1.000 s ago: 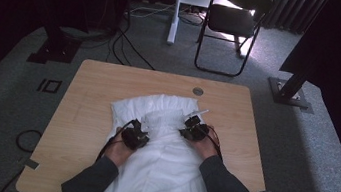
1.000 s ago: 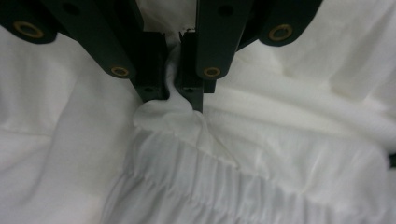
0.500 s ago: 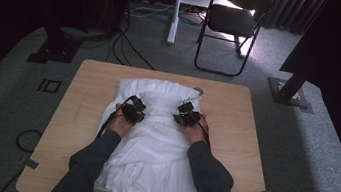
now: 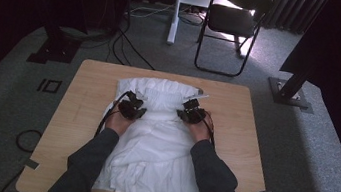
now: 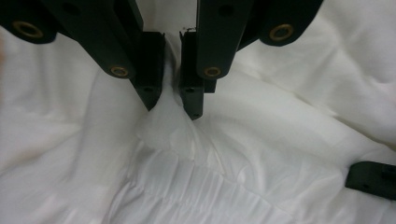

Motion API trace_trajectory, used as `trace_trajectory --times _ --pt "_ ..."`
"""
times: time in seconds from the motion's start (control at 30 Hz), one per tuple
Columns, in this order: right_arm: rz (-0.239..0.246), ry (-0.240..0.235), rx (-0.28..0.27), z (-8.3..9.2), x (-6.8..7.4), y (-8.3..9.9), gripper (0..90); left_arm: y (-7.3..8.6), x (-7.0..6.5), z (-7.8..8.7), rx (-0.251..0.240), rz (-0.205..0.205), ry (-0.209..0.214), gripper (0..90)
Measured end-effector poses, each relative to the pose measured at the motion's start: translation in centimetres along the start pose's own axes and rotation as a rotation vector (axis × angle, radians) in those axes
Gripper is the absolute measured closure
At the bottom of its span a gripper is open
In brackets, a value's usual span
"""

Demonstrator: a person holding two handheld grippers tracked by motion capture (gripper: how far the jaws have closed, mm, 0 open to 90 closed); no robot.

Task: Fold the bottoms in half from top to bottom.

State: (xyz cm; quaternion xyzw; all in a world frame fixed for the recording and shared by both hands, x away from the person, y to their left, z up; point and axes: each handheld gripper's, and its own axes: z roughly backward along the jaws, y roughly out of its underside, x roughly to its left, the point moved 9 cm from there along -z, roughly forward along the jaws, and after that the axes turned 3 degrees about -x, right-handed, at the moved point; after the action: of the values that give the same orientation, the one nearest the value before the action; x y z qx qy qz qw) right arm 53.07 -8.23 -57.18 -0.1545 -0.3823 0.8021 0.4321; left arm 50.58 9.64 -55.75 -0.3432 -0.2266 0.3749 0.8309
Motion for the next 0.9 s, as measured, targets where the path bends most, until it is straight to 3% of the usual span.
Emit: trace_trajectory --times 0.23,0.27,0.3,0.33,0.37,0.43,0.57,0.67,0.7,0.73,0.77,0.8,0.87,0.9 --pt "0.005 -0.058 -0.198 7.1 0.8 -3.2 83.5 -4.7 -1.3 7.1 -0.227 -0.015 0.028 82.3" --pt "0.015 -0.06 -0.226 8.3 1.1 -3.7 83.6 -5.2 -1.6 8.2 -0.251 -0.02 0.035 82.3" --pt "0.015 -0.06 -0.226 8.3 1.1 -3.7 83.6 -5.2 -1.6 8.2 -0.251 -0.02 0.035 82.3" --pt "0.026 -0.061 -0.25 9.4 1.4 -4.1 83.8 -5.9 -2.4 10.1 -0.296 -0.043 0.047 82.3" --pt "0.059 -0.06 -0.29 11.5 2.0 -4.8 83.8 -6.1 -2.8 10.9 -0.311 -0.058 0.053 82.3" --pt "0.089 -0.068 -0.319 13.4 2.7 -4.9 83.9 -6.0 -3.7 12.3 -0.328 -0.082 0.069 82.3" --pt "0.16 -0.076 -0.327 15.9 4.5 -3.0 83.9 -4.2 -5.7 14.4 -0.34 -0.119 0.121 82.2" --pt "0.174 -0.11 -0.322 16.9 5.9 -0.5 83.9 -1.7 -7.4 15.1 -0.326 -0.139 0.151 81.8" --pt "0.174 -0.11 -0.322 16.9 5.9 -0.5 83.9 -1.7 -7.4 15.1 -0.326 -0.139 0.151 81.5" --pt "0.174 -0.123 -0.311 16.9 6.3 0.6 83.9 0.5 -8.4 14.6 -0.288 -0.134 0.172 81.5" --pt "0.176 -0.138 -0.271 16.2 7.0 3.0 83.9 1.8 -8.8 14.1 -0.254 -0.141 0.174 81.3" --pt "0.178 -0.144 -0.246 15.6 7.4 4.3 83.8 2.7 -8.9 13.7 -0.229 -0.143 0.172 81.0" --pt "0.167 -0.165 -0.192 14.3 8.0 6.7 83.8 4.8 -9.3 12.5 -0.187 -0.093 0.207 80.9" --pt "0.167 -0.165 -0.192 14.3 8.0 6.7 83.8 4.8 -9.3 12.5 -0.187 -0.093 0.207 80.8"
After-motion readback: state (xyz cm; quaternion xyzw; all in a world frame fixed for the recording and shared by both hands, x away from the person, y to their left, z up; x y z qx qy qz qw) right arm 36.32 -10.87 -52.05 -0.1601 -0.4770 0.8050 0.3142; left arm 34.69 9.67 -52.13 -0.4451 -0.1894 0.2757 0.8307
